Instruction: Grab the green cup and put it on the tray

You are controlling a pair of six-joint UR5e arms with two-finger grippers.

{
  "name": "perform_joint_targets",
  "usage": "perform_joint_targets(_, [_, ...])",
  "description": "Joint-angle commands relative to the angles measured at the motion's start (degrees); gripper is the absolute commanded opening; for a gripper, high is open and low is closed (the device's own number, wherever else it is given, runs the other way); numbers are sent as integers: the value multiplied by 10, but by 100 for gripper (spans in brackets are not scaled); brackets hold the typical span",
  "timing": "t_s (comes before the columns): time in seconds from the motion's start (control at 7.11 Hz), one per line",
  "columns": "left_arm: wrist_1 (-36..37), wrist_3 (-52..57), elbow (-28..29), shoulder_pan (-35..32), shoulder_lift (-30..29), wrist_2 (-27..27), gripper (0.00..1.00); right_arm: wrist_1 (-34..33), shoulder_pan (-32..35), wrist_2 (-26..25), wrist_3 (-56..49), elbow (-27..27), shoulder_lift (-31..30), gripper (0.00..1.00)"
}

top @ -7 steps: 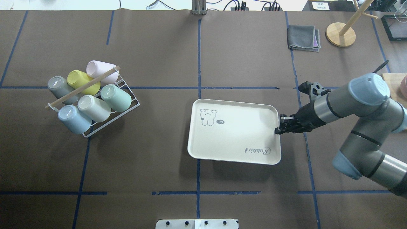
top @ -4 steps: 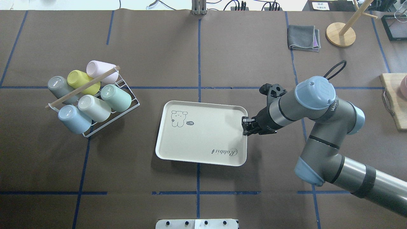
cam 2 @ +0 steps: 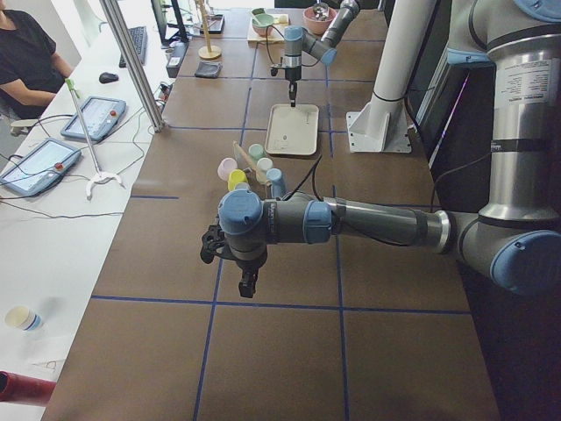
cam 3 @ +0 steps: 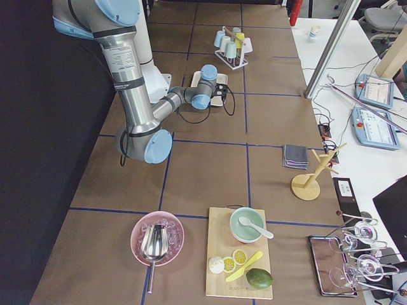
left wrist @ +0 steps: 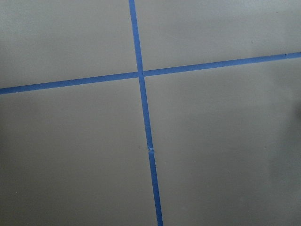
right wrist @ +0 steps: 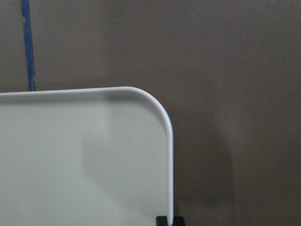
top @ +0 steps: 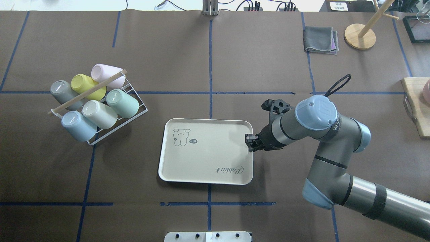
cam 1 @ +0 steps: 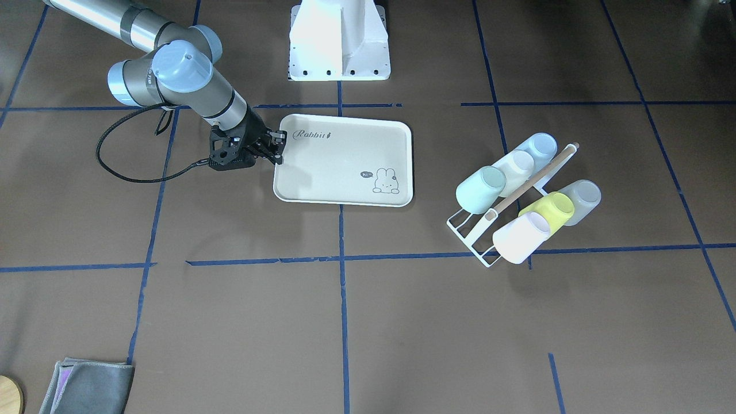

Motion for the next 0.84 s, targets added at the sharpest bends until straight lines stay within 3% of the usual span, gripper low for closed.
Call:
perform_joint_targets(0.0, [0, 0, 0, 0, 0, -1, 100, -1, 3, 0, -20, -1, -4, 0])
perform_joint_targets(0.42, [0, 0, -4, 0, 0, -2, 100, -14, 3, 0, -24, -1, -3, 3])
perform_joint_targets(0.56, [0, 0, -5, 0, 0, -1, 100, -16, 3, 0, -23, 0, -1, 16])
perform_joint_targets(0.7, [0, 0, -8, 0, -2, -2, 100, -16, 3, -1, -20, 2, -1, 44])
